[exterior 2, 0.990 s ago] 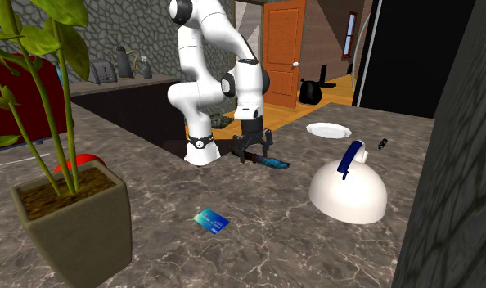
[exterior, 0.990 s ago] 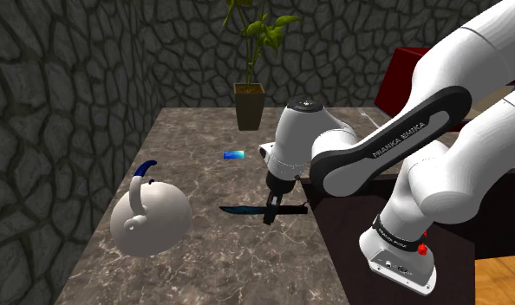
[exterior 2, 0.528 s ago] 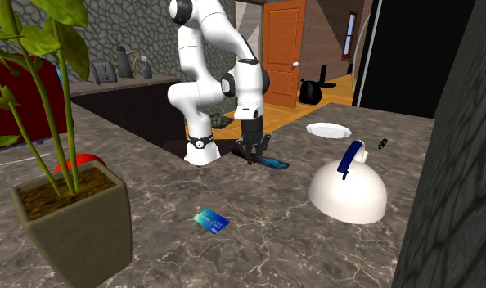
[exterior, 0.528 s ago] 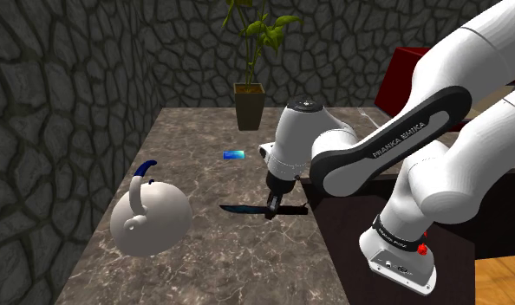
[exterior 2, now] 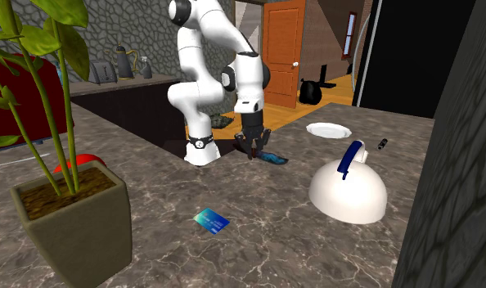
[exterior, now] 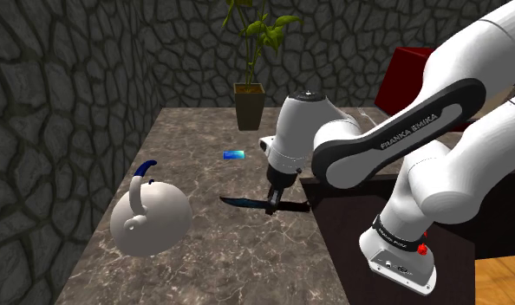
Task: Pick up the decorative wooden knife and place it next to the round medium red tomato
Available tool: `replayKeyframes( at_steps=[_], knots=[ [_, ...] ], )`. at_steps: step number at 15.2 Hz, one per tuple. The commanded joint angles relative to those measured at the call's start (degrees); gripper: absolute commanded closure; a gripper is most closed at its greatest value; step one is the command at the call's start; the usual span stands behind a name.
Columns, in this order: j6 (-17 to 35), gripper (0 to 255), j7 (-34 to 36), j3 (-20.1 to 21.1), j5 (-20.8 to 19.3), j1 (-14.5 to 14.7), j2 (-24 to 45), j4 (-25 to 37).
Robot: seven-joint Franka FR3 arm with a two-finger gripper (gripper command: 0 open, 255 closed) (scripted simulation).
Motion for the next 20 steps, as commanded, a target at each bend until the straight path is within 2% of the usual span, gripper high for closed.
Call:
replayKeyframes(
  at_steps=[1, 20],
  knots=[
    [-2.11, 255, -0.13, -0.41, -0.06, 0.07, -1.44, 0.64],
    [-20.37, 255, -0.13, -3.50, -1.67, -0.05, -10.55, 9.85]
  ],
)
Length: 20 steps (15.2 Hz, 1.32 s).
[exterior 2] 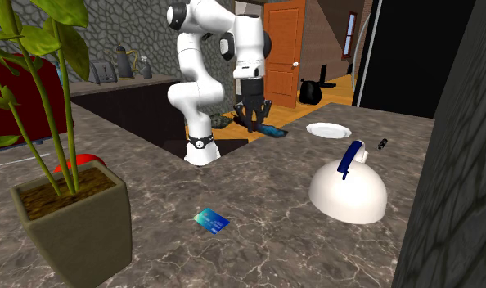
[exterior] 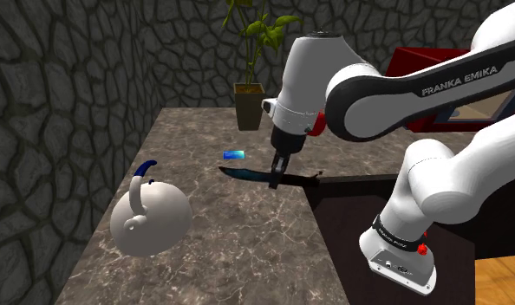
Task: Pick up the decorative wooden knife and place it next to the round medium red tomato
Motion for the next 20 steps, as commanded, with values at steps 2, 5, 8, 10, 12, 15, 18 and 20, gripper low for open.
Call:
replayKeyframes(
  at_steps=[2, 5, 8, 10, 12, 15, 18, 20],
  knots=[
    [-2.76, 255, 0.15, -0.36, -0.35, -0.11, -0.68, 2.07],
    [-5.29, 255, 0.20, -0.77, -0.66, -0.23, -1.31, 3.98],
    [-7.76, 255, 0.27, -1.15, -0.98, -0.35, -1.79, 5.97],
    [-9.08, 255, 0.30, -1.35, -1.15, -0.42, -1.98, 7.10],
    [-9.80, 255, -2.50, -3.95, -2.02, -1.14, -4.25, 5.26],
    [-10.86, 255, -6.72, -7.89, -3.76, -2.59, -7.19, 2.98],
    [-11.84, 255, -10.99, -11.88, -5.91, -4.40, -9.50, 1.31],
    [-12.41, 255, -13.87, -14.59, -7.52, -5.77, -10.64, 0.55]
  ],
)
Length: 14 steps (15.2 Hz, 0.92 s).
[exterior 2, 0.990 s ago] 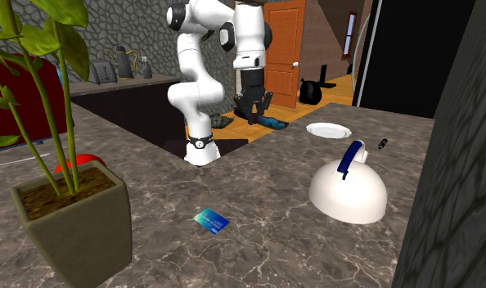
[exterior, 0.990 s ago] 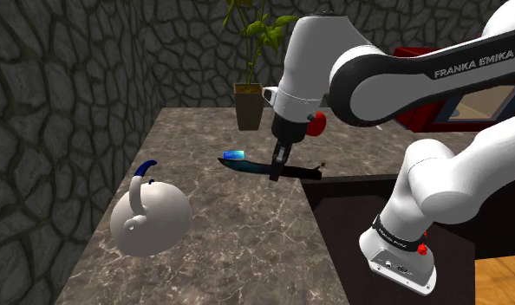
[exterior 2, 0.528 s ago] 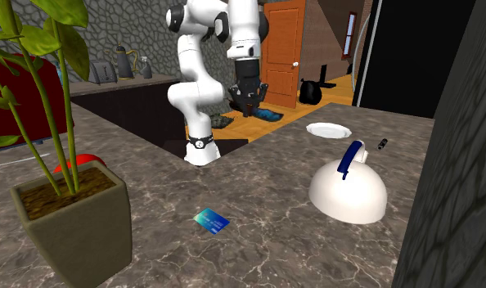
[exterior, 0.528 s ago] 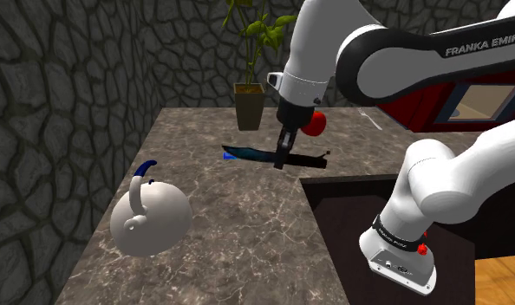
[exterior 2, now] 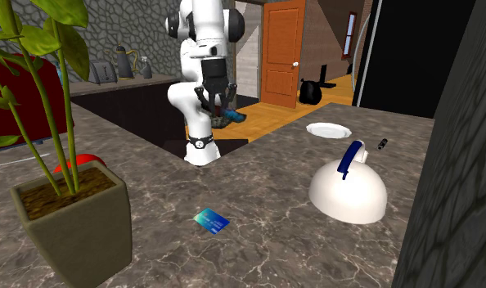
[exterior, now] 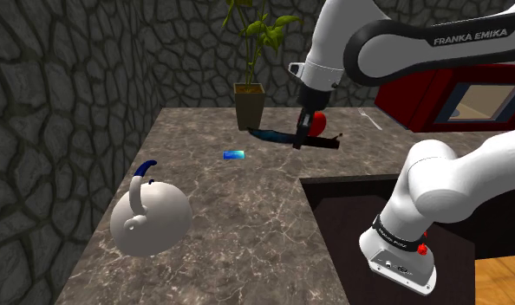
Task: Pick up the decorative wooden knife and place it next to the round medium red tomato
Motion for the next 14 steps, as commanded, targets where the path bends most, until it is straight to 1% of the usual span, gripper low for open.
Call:
replayKeyframes(
  at_steps=[1, 7, 14],
  knots=[
    [-0.58, 255, -2.75, -2.50, -1.51, -1.24, -1.36, -0.95],
    [-1.56, 255, -11.56, -10.73, -6.78, -5.73, -2.11, -1.06],
    [-1.50, 255, -21.80, -20.37, -12.41, -10.13, 1.06, 2.07]
  ],
)
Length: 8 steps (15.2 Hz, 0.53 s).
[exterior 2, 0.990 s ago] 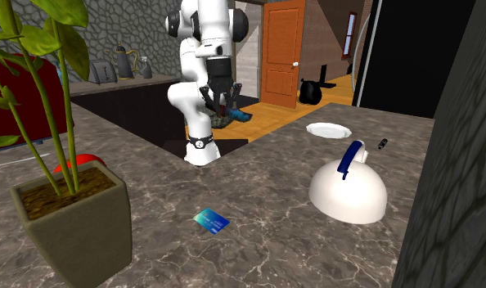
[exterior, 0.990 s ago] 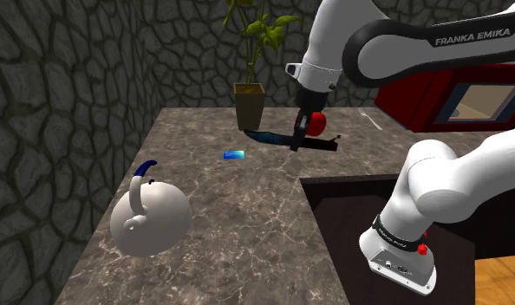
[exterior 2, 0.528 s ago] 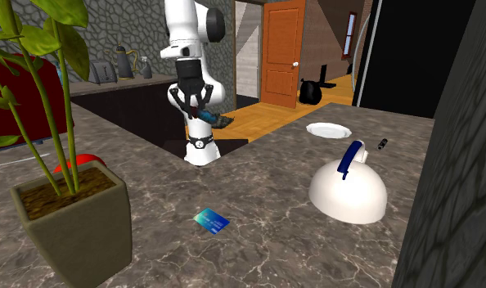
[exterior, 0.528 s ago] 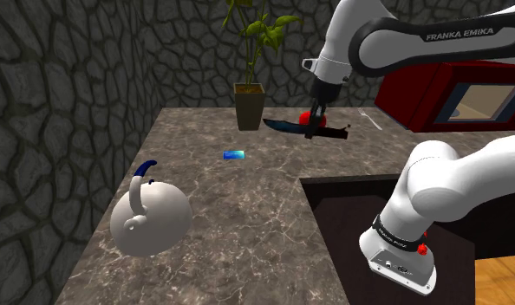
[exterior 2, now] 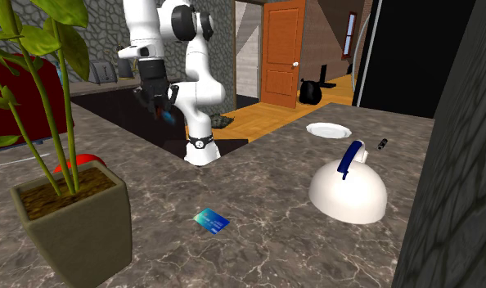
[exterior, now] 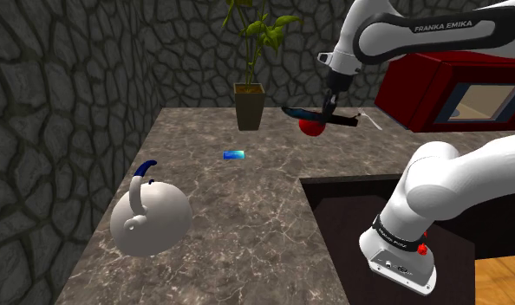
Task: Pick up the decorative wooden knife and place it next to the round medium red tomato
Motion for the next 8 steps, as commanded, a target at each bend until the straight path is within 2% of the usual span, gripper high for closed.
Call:
replayKeyframes(
  at_steps=[1, 8],
  knots=[
    [0.28, 255, -2.63, -2.45, -1.21, -0.80, 1.72, 1.50],
    [5.95, 255, -2.92, -3.44, -1.94, -1.14, 2.55, -3.36]
  ],
)
